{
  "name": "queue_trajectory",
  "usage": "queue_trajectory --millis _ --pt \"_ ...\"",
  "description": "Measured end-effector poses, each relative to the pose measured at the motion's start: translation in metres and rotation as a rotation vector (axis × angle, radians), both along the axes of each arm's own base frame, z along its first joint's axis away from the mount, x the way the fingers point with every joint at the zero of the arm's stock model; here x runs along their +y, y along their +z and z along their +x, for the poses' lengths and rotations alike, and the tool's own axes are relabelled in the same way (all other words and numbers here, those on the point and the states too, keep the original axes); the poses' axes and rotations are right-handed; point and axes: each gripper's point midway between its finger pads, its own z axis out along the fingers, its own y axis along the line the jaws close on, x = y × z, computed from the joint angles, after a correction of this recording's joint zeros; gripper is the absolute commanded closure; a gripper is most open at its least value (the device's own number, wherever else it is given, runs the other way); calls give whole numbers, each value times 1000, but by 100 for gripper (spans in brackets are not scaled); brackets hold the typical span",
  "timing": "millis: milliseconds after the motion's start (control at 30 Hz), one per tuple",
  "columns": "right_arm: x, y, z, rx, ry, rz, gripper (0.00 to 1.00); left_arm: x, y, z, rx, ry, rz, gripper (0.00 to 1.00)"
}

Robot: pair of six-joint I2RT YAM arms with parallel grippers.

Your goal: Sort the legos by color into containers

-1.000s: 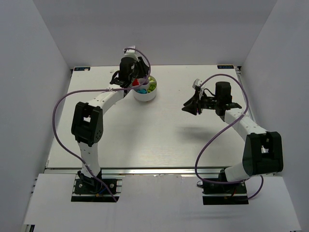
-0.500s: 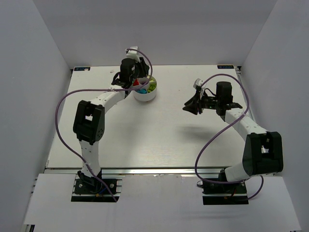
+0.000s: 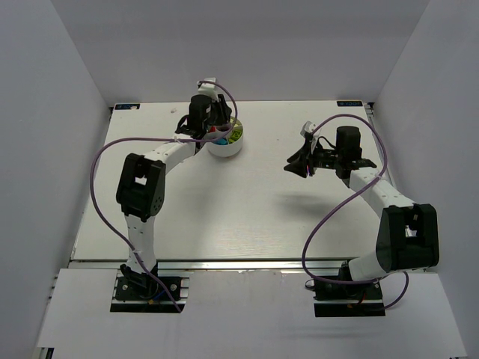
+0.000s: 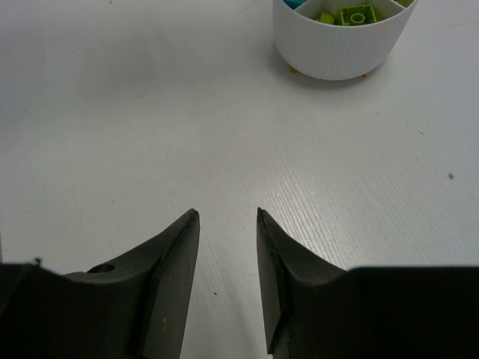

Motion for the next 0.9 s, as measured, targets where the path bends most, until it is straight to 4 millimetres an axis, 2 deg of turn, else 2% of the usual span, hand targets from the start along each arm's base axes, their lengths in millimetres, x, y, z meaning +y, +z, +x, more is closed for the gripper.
queue_trajectory --millis 167,300,400,567,667,733,767,800,833,900 --pt "-1 0 0 0 -2 0 55 0 -7 0 11 0 4 82" --pt "-1 0 0 0 -1 0 53 1 -14 -2 25 2 7 56" --pt "-1 0 0 0 -2 -1 52 3 -21 -4 38 10 13 44" --pt "-1 -1 0 1 -2 -2 49 6 -29 -6 55 21 16 34" --pt "-1 -3 -1 6 -3 -8 46 6 -26 -6 47 23 11 29" --pt "-2 -3 0 2 -5 -13 41 7 -21 -9 39 22 5 26" --pt "-2 -3 -1 2 -6 -17 32 8 -16 -12 33 22 1 19" --pt "-3 -3 -1 5 -9 -19 11 9 -11 -16 27 21 -2 10" --pt "-4 -2 -2 10 -14 -22 11 10 -1 -20 16 19 -10 3" --pt "-7 1 -2 -6 -27 -30 10 14 19 -33 0 18 -32 2"
